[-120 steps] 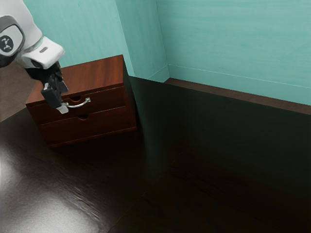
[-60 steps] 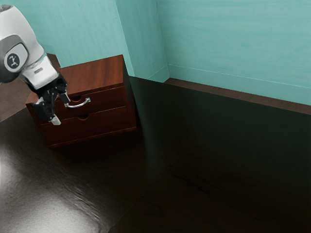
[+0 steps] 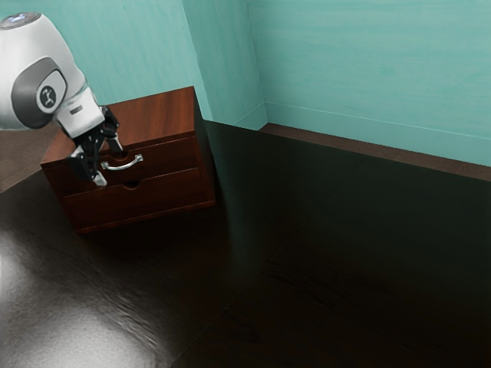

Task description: Pull the drawer handle with one arm to open the drawer

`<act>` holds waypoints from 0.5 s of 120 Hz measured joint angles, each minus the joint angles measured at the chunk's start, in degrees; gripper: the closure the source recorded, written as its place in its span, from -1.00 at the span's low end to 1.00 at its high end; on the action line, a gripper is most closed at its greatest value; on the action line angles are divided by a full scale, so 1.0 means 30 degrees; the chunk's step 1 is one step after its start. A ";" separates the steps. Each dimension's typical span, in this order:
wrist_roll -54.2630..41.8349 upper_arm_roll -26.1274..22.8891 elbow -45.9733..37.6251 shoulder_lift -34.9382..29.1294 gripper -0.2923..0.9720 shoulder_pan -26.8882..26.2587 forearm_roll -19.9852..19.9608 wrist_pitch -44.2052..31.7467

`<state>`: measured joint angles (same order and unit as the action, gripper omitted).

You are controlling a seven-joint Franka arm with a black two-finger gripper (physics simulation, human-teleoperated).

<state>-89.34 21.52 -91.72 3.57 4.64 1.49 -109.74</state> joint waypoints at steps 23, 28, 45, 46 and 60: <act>0.0509 0.0514 0.0949 0.0951 -0.54 0.0510 -0.0312 0.0135; 0.0655 0.0548 0.0945 0.0963 -0.54 0.0491 -0.0358 0.0130; 0.1374 0.0533 0.0926 0.0981 -0.54 0.0370 -0.1041 0.0100; 0.1430 0.0528 0.0924 0.0986 -0.54 0.0366 -0.1081 0.0098; 0.2404 0.0511 0.0890 0.1221 -0.54 0.0365 -0.1336 -0.0065</act>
<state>-82.13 23.05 -89.05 7.23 5.73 -2.52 -109.93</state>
